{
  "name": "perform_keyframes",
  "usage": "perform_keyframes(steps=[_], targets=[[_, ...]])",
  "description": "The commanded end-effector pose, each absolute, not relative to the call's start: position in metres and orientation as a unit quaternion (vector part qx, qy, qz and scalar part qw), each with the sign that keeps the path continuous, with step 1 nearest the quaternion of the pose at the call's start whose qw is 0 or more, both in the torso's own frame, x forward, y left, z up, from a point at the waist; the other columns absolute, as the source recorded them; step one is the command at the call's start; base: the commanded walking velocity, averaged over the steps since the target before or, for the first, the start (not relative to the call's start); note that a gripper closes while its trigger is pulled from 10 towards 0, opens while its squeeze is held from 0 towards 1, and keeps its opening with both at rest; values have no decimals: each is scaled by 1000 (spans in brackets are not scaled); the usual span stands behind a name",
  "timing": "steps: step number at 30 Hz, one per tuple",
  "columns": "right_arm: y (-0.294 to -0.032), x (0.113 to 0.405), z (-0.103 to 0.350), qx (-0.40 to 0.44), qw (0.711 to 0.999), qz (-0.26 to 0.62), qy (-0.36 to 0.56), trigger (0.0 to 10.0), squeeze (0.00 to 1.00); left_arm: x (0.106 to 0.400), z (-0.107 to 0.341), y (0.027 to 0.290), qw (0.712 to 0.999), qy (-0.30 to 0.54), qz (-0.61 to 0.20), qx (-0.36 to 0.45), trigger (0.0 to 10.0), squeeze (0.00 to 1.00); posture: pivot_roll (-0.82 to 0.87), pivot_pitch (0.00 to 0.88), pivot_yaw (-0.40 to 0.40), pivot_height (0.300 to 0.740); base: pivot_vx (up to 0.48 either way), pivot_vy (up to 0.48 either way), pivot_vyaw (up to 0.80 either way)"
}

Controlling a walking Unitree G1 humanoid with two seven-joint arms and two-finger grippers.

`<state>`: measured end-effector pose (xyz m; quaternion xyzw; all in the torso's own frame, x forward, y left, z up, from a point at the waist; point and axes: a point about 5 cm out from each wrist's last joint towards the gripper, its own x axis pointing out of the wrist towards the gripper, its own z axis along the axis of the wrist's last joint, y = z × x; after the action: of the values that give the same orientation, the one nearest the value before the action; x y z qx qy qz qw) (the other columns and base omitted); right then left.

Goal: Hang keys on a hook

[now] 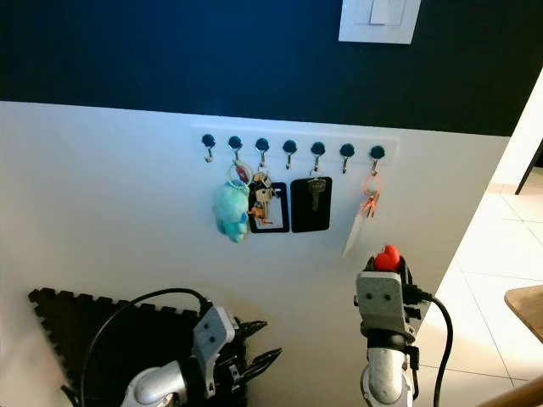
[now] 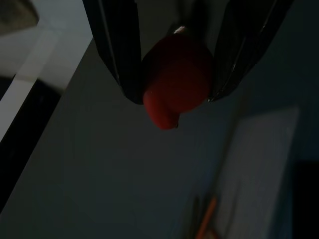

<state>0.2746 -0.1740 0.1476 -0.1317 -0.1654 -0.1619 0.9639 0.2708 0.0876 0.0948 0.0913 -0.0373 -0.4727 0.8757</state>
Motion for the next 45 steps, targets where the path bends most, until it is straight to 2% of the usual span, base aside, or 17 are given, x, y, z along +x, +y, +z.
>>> perform_keyframes(steps=[1, 6, 9, 11, 19, 25, 28, 29, 31, 40, 42, 43, 45], targets=[[-178, 273, 141, -123, 967, -168, -146, 10000, 0, 270, 91, 83, 873, -31, -477, 91, 10000, 0, 59, 77, -12, 740, 0, 0, 0], [-174, 274, 131, -107, 977, -142, -113, 10000, 0, 269, 90, 84, 874, -28, -477, 93, 10000, 0, 52, 71, -9, 740, 0, 0, 0], [-169, 275, 116, -87, 987, -116, -64, 10000, 0, 268, 90, 84, 873, -28, -478, 94, 10000, 0, 50, 68, -8, 740, 0, 0, 0], [-162, 275, 93, -63, 995, -76, 8, 10000, 0, 267, 87, 86, 872, -23, -479, 96, 10000, 0, 48, 62, -6, 740, 0, 0, 0], [-150, 279, 55, -2, 991, 7, 132, 10000, 0, 263, 80, 97, 873, 0, -477, 99, 10000, 0, 58, 56, -16, 740, 0, 0, 0], [-148, 285, 48, 9, 985, 41, 167, 10000, 0, 262, 79, 98, 871, 9, -481, 101, 10000, 0, 65, 56, -20, 740, 0, 0, 0], [-146, 292, 51, 48, 982, 48, 175, 10000, 0, 264, 77, 98, 872, 15, -476, 113, 10000, 0, 65, 55, -23, 740, 0, 0, 0], [-136, 300, 59, 120, 974, 64, 180, 10000, 0, 266, 75, 98, 876, 15, -464, 132, 10000, 0, 62, 55, -18, 740, 0, 0, 0], [-129, 305, 65, 160, 968, 79, 179, 10000, 0, 267, 73, 99, 877, 20, -458, 142, 10000, 0, 62, 55, -18, 740, 0, 0, 0], [-112, 316, 85, 210, 958, 98, 170, 10000, 0, 266, 70, 96, 872, 24, -464, 154, 10000, 0, 57, 53, -21, 740, 0, 0, 0], [-105, 318, 89, 267, 944, 84, 174, 10000, 0, 267, 69, 94, 872, 25, -462, 159, 10000, 0, 55, 54, -20, 740, 0, 0, 0], [-105, 318, 89, 267, 944, 84, 174, 10000, 0, 267, 69, 94, 872, 25, -462, 159, 10000, 0, 55, 54, -20, 740, 0, 0, 0], [-96, 318, 93, 346, 914, 73, 198, 10000, 0, 269, 67, 93, 877, 29, -450, 169, 10000, 0, 53, 55, -17, 740, 0, 0, 0]])
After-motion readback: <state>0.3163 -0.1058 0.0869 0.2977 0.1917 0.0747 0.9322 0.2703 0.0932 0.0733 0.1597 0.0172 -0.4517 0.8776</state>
